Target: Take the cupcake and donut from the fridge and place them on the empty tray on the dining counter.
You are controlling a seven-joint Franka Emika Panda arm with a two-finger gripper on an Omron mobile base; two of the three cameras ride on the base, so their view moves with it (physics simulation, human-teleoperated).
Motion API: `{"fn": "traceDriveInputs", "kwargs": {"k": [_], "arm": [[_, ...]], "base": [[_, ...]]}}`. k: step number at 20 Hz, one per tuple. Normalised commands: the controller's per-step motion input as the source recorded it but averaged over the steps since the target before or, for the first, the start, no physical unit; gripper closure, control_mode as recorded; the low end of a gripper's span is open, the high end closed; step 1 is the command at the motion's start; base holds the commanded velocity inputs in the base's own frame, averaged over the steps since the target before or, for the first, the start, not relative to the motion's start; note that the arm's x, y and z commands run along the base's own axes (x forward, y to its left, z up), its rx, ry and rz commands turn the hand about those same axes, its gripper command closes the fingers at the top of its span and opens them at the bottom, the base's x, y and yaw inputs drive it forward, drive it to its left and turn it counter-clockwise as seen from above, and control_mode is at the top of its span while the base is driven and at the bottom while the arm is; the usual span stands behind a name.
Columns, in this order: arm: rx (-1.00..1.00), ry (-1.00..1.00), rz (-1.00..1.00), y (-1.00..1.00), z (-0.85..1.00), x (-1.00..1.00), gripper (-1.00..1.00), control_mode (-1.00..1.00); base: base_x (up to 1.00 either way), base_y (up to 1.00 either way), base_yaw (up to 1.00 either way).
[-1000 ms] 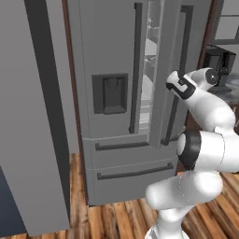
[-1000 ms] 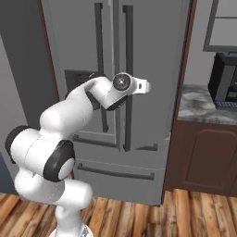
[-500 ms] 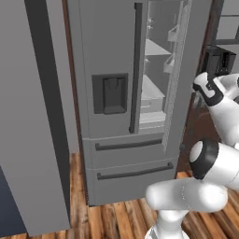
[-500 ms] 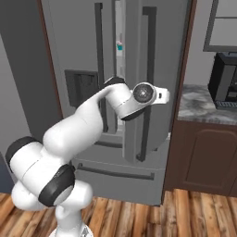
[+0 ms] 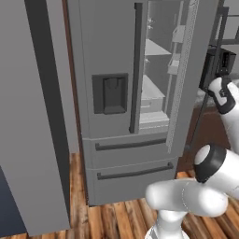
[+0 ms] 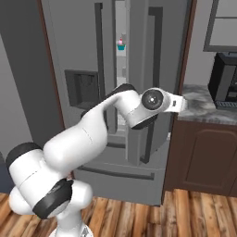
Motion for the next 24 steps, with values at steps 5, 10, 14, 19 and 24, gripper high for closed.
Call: {"fn": "traceDriveInputs", "kwargs": {"k": [5,10,14,19,24], "arm": [[0.0,-0.1,-0.31,0.22,0.26,-0.97,-1.0,-1.0],[-0.06,-0.06,-0.09,0.77,0.54,-0.93,-1.0,-1.0],[-0.02,0.09,0.0,0.69,0.57,-0.91,-1.0,-1.0],[0.0,0.11,0.02,0.84,0.22,-0.72,-1.0,-1.0],[-0.15,0.19,0.15,0.99,0.0,-0.31,-1.0,-1.0]], "base": [[0.0,0.0,0.0],[0.0,0.0,0.0],[0.0,0.0,0.0],[0.0,0.0,0.0],[0.0,0.0,0.0]]}}
